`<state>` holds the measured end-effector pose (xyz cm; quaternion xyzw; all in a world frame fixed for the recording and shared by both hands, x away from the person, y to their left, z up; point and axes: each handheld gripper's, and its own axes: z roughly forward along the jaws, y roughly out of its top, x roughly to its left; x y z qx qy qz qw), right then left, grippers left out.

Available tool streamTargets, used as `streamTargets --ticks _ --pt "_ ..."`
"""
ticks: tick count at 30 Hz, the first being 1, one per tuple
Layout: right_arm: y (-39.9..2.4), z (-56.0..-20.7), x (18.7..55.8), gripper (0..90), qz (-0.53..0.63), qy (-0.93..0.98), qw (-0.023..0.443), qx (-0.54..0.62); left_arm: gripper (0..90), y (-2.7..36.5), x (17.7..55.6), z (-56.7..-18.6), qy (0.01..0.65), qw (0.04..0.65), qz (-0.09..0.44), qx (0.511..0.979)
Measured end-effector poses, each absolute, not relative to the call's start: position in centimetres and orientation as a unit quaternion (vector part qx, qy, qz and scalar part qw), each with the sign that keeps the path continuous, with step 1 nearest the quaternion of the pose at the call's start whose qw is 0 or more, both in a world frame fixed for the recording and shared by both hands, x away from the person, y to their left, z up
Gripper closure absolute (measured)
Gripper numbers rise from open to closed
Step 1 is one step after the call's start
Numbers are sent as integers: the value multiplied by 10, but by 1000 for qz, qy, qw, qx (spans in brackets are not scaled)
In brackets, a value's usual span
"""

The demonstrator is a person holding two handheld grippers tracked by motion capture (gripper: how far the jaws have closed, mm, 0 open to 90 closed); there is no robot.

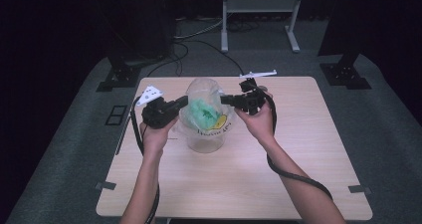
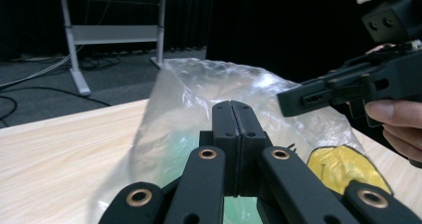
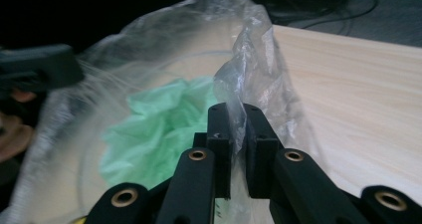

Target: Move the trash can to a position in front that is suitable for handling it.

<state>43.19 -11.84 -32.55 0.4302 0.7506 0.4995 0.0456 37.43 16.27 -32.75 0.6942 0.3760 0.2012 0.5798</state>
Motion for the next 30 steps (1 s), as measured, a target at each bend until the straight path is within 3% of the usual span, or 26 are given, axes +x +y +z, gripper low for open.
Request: streamTargets --ticks 3,17,22,30 --pt "-112 -324 436 842 506 750 6 426 900 154 375 -332 368 580 191 702" --pt "-93 -324 448 837 520 733 -63 433 900 130 375 -347 350 564 170 729" --pt "-89 -326 451 772 538 710 -109 442 900 129 374 -348 349 562 168 731" --pt "-82 -328 453 672 536 710 -114 443 900 125 372 -349 345 562 166 733"
